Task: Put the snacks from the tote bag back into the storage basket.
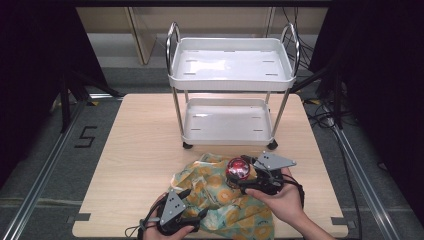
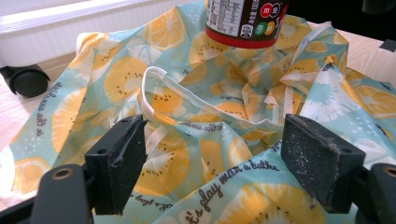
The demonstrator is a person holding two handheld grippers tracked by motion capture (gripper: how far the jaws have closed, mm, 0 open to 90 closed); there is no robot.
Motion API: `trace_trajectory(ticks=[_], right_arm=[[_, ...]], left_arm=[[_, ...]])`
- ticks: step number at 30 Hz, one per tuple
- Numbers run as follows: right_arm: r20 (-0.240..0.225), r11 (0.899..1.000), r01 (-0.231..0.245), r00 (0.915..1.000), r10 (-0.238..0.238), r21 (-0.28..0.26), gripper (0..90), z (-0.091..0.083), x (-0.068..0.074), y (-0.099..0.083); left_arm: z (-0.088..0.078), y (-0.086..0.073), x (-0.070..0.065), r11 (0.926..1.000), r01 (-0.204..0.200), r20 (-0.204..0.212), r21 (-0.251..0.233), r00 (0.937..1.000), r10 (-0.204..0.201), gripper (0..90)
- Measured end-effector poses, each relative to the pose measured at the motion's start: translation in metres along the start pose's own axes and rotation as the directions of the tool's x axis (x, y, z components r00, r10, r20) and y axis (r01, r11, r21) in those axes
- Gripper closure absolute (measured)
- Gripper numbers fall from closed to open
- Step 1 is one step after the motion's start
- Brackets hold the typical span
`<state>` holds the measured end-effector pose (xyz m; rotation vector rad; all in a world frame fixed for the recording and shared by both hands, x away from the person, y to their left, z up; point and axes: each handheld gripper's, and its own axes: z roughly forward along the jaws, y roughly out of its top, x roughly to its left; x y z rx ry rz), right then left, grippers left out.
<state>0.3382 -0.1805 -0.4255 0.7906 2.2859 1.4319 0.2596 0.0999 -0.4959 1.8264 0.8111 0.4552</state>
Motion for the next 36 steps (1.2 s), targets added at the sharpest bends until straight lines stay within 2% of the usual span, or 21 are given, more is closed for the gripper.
trace_trajectory(ticks=[6, 7, 8, 10, 12, 14, 17, 18, 20, 21, 25, 26, 28, 30, 31, 32, 36], right_arm=[[-0.001, 1.0, 0.01, 1.0, -0.01, -0.004, 27.1, -0.001, -0.003, 0.001], [0.018, 1.0, 0.026, 0.9995, -0.026, -0.01, 27.1, -0.002, -0.004, 0.001], [0.004, 1.0, 0.016, 0.9999, -0.016, -0.006, 27.1, -0.002, -0.004, 0.002], [0.01, 1.0, 0.006, 0.9999, -0.006, -0.007, 27.1, -0.003, -0.003, 0.002], [0.02, 1.0, 0.019, 0.9996, -0.019, -0.016, 27.1, -0.003, -0.005, 0.003], [0.025, 1.0, 0.005, 0.9997, -0.004, -0.015, 27.1, -0.004, -0.005, 0.003], [0.024, 1.0, 0.004, 0.9997, -0.003, -0.026, 27.1, -0.004, -0.006, 0.003], [0.024, 1.0, 0.002, 0.9997, -0.001, -0.011, 27.1, -0.005, -0.007, 0.004], [0.025, 1.0, -0.01, 0.9996, 0.01, -0.015, 27.1, -0.005, -0.006, 0.004], [0.031, 1.0, -0.006, 0.9995, 0.007, -0.021, 27.1, -0.005, -0.006, 0.004], [0.048, 0.999, 0.022, 0.9987, -0.02, -0.04, 27.1, -0.005, -0.009, 0.004], [0.035, 1.0, -0.001, 0.9994, 0.002, -0.018, 27.1, -0.006, -0.008, 0.005], [0.033, 0.999, 0.024, 0.9992, -0.023, -0.029, 27.1, -0.006, -0.011, 0.005], [0.051, 0.999, 0.011, 0.9987, -0.009, -0.047, 27.1, -0.005, -0.01, 0.005], [0.039, 0.999, -0.006, 0.9992, 0.008, -0.032, 27.1, -0.006, -0.009, 0.005], [0.042, 0.999, 0.018, 0.999, -0.017, -0.031, 27.1, -0.007, -0.012, 0.005], [0.033, 1.0, 0.002, 0.9995, -0.001, -0.023, 27.1, -0.007, -0.012, 0.005]], left_arm=[[-0.001, 0.0, 0.0, 1.0, 0.0, -0.004, 0.003, 1.0, 0.0, 22.3], [-0.001, 0.0, 0.001, 1.0, -0.006, -0.005, 0.003, 1.0, 0.006, 22.3], [0.0, 0.001, 0.002, 0.9996, -0.028, 0.001, -0.002, 0.9996, 0.028, 22.3], [0.0, 0.0, 0.002, 0.9997, -0.026, -0.002, -0.003, 0.9997, 0.026, 22.2], [0.0, 0.0, 0.0, 1.0, 0.002, -0.002, -0.008, 1.0, -0.002, 22.3], [0.0, 0.0, 0.0, 1.0, 0.008, 0.002, -0.005, 1.0, -0.008, 22.3], [0.0, 0.0, 0.001, 1.0, 0.002, 0.001, 0.001, 1.0, -0.002, 22.2], [0.0, 0.0, 0.001, 1.0, 0.002, 0.0, 0.001, 1.0, -0.002, 22.3], [0.0, 0.0, 0.001, 1.0, 0.003, -0.001, 0.0, 1.0, -0.003, 22.2], [0.0, 0.0, 0.0, 0.9999, 0.009, -0.006, -0.01, 0.9999, -0.009, 22.2], [0.0, 0.0, 0.001, 1.0, 0.003, -0.001, 0.0, 1.0, -0.003, 22.3], [0.0, 0.0, 0.001, 1.0, 0.003, -0.001, 0.0, 1.0, -0.003, 22.2], [0.0, 0.0, 0.001, 1.0, 0.008, 0.0, 0.0, 1.0, -0.008, 22.2], [0.0, -0.001, 0.001, 1.0, 0.007, -0.002, -0.002, 1.0, -0.007, 22.3], [0.0, 0.0, 0.001, 1.0, 0.003, 0.001, 0.001, 1.0, -0.003, 22.3], [0.0, 0.0, 0.001, 1.0, 0.002, 0.0, 0.0, 1.0, -0.002, 22.3], [0.0, 0.0, 0.0, 0.9999, 0.009, -0.003, -0.008, 1.0, -0.009, 22.2]])
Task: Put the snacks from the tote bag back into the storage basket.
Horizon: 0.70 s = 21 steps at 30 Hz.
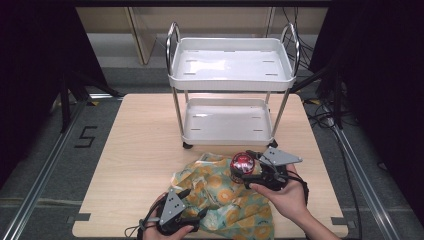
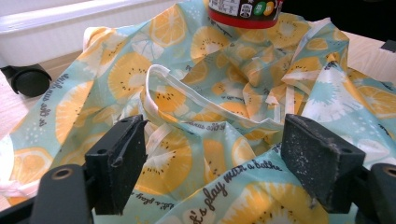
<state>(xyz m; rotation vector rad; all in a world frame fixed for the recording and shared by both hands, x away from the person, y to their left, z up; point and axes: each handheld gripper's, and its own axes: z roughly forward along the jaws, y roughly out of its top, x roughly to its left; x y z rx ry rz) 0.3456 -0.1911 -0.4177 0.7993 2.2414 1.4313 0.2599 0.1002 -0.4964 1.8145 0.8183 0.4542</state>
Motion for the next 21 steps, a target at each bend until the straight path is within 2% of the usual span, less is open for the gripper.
trace_trajectory(ticks=[4, 8, 10, 11, 15, 18, 20, 21], right_arm=[[0.021, 1.0, 0.004, 0.9998, -0.004, -0.012, 27.1, -0.0014, -0.0011, 0.0008], [0.009, 1.0, 0.007, 0.9999, -0.007, -0.017, 27.1, -0.0018, -0.0019, 0.0018], [0.026, 0.999, -0.018, 0.9995, 0.019, -0.028, 27.1, -0.0018, 0.0001, 0.0015], [0.023, 1.0, 0.005, 0.9997, -0.005, -0.018, 27.1, -0.003, -0.0029, 0.0023], [0.014, 1.0, 0.015, 0.9998, -0.014, -0.025, 27.1, -0.003, -0.0043, 0.0029], [0.033, 0.999, 0.006, 0.9994, -0.005, -0.044, 27.1, -0.0018, -0.0038, 0.0023], [0.033, 0.999, -0.017, 0.9993, 0.018, -0.037, 27.1, -0.0026, -0.002, 0.0023], [0.037, 0.999, 0.019, 0.9992, -0.018, -0.037, 27.1, -0.0032, -0.0047, 0.0029]], left_arm=[[0.0, 0.0, 0.0, 1.0, -0.001, 0.0, 0.001, 1.0, 0.001, 22.2], [-0.0002, 0.0001, -0.0001, 1.0, -0.002, -0.004, 0.001, 1.0, 0.002, 22.3], [0.0001, 0.0, 0.0, 1.0, 0.0, 0.0, 0.0, 1.0, 0.0, 22.2], [-0.0003, 0.0, 0.0005, 1.0, -0.007, -0.001, 0.006, 1.0, 0.007, 22.3], [-0.0001, 0.0, 0.0, 1.0, -0.002, 0.001, 0.001, 1.0, 0.002, 22.2], [0.0, -0.0002, -0.0001, 1.0, 0.002, 0.001, 0.002, 1.0, -0.002, 22.3], [0.0, 0.0, 0.0, 1.0, -0.002, 0.001, 0.001, 1.0, 0.002, 22.3], [-0.0004, 0.0, 0.0003, 1.0, -0.007, 0.0, 0.005, 1.0, 0.007, 22.3]])
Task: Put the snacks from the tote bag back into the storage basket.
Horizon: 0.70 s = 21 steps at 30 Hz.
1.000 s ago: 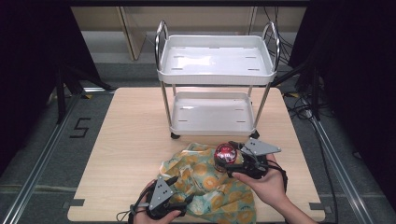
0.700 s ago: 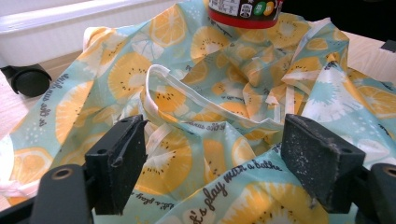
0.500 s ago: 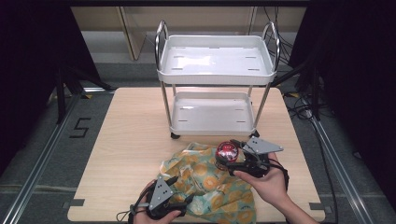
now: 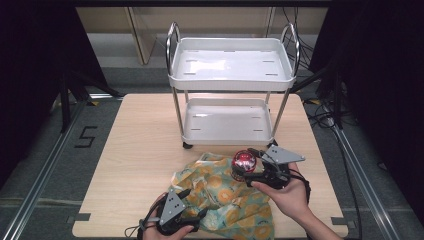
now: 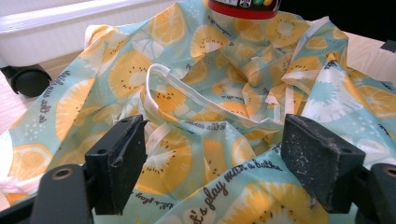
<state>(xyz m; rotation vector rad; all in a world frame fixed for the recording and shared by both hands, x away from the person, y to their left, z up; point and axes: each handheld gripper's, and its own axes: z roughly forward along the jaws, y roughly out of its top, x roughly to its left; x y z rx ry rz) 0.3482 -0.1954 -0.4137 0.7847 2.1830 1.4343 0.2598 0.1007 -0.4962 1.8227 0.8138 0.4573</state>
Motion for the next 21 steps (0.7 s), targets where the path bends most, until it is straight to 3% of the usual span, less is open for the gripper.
trace_trajectory(ticks=[1, 7, 9, 11, 14, 16, 18, 19, 20, 21], right_arm=[[-0.009, 1.0, -0.026, 0.9996, 0.026, 0.014, 27.1, -0.001, 0.0016, 0.0002], [-0.002, 1.0, -0.011, 0.9999, 0.011, 0.005, 27.1, -0.0024, -0.0019, 0.0019], [-0.006, 0.999, -0.037, 0.9993, 0.037, 0.012, 27.1, -0.0029, -0.0005, 0.0021], [0.006, 0.999, -0.036, 0.9993, 0.036, -0.009, 27.1, -0.0021, -0.001, 0.002], [-0.013, 0.999, -0.049, 0.9987, 0.049, 0.005, 27.2, -0.0033, -0.0018, 0.0028], [-0.002, 0.998, -0.055, 0.9985, 0.055, 0.013, 27.1, -0.0049, -0.0016, 0.0033], [0.013, 0.999, -0.035, 0.9993, 0.035, -0.008, 27.1, -0.0038, -0.0037, 0.0033], [0.012, 1.0, -0.011, 0.9999, 0.011, -0.006, 27.2, -0.004, -0.0057, 0.0038], [0.011, 1.0, -0.013, 0.9999, 0.013, -0.009, 27.1, -0.0036, -0.0058, 0.0038], [0.009, 1.0, -0.021, 0.9997, 0.021, -0.008, 27.2, -0.0037, -0.0054, 0.0039]], left_arm=[[-0.0001, 0.0, 0.0001, 1.0, -0.001, 0.0, 0.001, 1.0, 0.001, 22.3], [0.0006, -0.0004, 0.0004, 1.0, 0.001, 0.002, 0.001, 1.0, -0.001, 22.3], [0.0003, -0.0004, 0.0008, 1.0, -0.005, -0.002, 0.008, 1.0, 0.005, 22.2], [0.0003, -0.0003, 0.0, 1.0, 0.0, -0.003, 0.007, 1.0, 0.0, 22.3], [0.0006, -0.0004, 0.0001, 1.0, 0.002, -0.006, 0.008, 1.0, -0.002, 22.2], [0.0006, -0.0002, 0.0006, 0.9999, -0.008, -0.005, 0.01, 1.0, 0.008, 22.3], [0.001, -0.0006, -0.0002, 1.0, 0.005, -0.007, 0.008, 1.0, -0.005, 22.2], [0.0007, 0.0001, 0.0016, 0.9996, -0.025, 0.0, 0.01, 0.9997, 0.025, 22.2], [0.0007, 0.0001, 0.0016, 0.9996, -0.025, -0.002, 0.011, 0.9997, 0.025, 22.2], [0.001, -0.0006, 0.0001, 1.0, 0.003, -0.002, 0.008, 1.0, -0.003, 22.2]])
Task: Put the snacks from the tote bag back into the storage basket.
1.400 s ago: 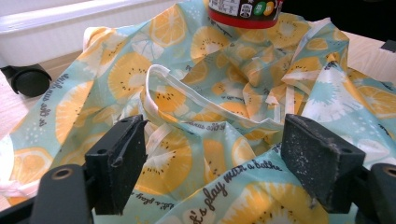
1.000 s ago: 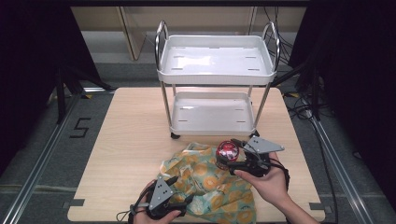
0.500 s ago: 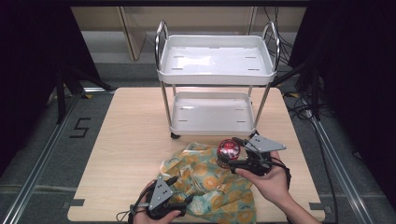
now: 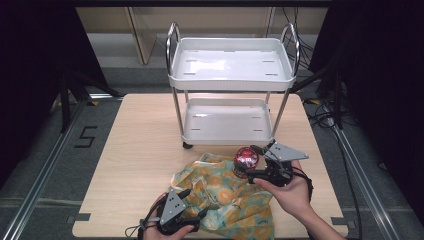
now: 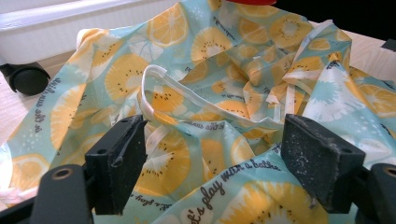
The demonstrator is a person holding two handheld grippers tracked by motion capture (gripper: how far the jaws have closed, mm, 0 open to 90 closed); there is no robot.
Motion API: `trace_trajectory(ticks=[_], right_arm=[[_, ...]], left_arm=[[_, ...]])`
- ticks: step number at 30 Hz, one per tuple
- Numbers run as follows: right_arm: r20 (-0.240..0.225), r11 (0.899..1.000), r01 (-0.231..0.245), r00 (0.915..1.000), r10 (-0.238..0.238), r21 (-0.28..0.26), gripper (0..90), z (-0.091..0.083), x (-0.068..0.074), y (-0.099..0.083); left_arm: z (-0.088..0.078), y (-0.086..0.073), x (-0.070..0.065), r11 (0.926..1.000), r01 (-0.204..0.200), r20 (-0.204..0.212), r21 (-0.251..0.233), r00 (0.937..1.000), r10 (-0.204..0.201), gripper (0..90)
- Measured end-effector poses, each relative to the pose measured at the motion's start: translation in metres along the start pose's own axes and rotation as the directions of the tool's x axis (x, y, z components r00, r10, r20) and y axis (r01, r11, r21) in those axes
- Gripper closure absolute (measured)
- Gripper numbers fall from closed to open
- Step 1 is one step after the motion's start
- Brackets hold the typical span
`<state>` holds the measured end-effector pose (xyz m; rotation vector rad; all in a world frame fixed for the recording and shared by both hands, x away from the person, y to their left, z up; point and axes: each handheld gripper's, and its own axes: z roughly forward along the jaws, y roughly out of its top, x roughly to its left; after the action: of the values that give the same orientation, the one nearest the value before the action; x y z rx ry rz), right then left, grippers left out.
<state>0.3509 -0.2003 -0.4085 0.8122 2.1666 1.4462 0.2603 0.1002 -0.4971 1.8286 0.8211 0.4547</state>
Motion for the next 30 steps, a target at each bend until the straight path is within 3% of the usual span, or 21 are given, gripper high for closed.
trace_trajectory(ticks=[2, 3, 5, 7, 14, 16, 18, 21, 23, 27, 30], right_arm=[[-0.002, 1.0, -0.001, 1.0, 0.001, 0.008, 27.2, -0.001, 0.0, 0.001], [0.0, 1.0, -0.023, 0.9997, 0.023, 0.012, 27.1, -0.001, 0.001, 0.001], [0.008, 1.0, -0.002, 1.0, 0.002, -0.002, 27.2, 0.0, -0.001, 0.001], [0.004, 1.0, -0.027, 0.9996, 0.027, 0.005, 27.1, -0.001, 0.0, 0.001], [0.014, 1.0, -0.008, 0.9999, 0.008, -0.001, 27.1, -0.001, -0.004, 0.002], [0.014, 0.999, -0.041, 0.999, 0.041, 0.006, 27.2, -0.002, -0.003, 0.002], [0.017, 1.0, -0.006, 0.9998, 0.006, 0.0, 27.2, -0.002, -0.006, 0.002], [0.016, 1.0, -0.028, 0.9995, 0.028, -0.007, 27.2, -0.002, -0.006, 0.002], [0.028, 1.0, -0.002, 0.9996, 0.003, -0.004, 27.2, -0.003, -0.009, 0.003], [0.031, 0.999, -0.034, 0.9989, 0.034, -0.002, 27.2, -0.004, -0.008, 0.002], [0.04, 1.0, -0.007, 0.9992, 0.008, -0.02, 27.2, -0.003, -0.011, 0.003]], left_arm=[[0.0, 0.0, 0.0, 1.0, -0.001, 0.001, 0.001, 1.0, 0.001, 22.3], [0.001, 0.0, 0.0, 1.0, 0.003, 0.003, -0.004, 1.0, -0.003, 22.3], [0.0, 0.0, 0.0, 1.0, -0.004, 0.002, 0.002, 1.0, 0.004, 22.2], [0.0, 0.0, 0.0, 1.0, -0.001, 0.001, 0.001, 1.0, 0.001, 22.3], [0.0, 0.0, 0.0, 1.0, -0.001, 0.0, 0.001, 1.0, 0.001, 22.2], [0.0, 0.001, 0.001, 0.9997, -0.024, 0.0, 0.002, 0.9997, 0.024, 22.2], [0.0, 0.0, 0.0, 1.0, -0.001, -0.003, -0.001, 1.0, 0.001, 22.3], [0.0, 0.0, 0.0, 1.0, -0.001, -0.003, -0.001, 1.0, 0.001, 22.3], [0.0, 0.0, 0.0, 1.0, -0.001, -0.003, -0.002, 1.0, 0.001, 22.2], [0.0, 0.0, 0.001, 0.9999, 0.0, 0.005, -0.013, 1.0, 0.0, 22.2], [0.0, 0.0, 0.001, 0.9999, 0.0, 0.005, -0.011, 1.0, 0.0, 22.2]])
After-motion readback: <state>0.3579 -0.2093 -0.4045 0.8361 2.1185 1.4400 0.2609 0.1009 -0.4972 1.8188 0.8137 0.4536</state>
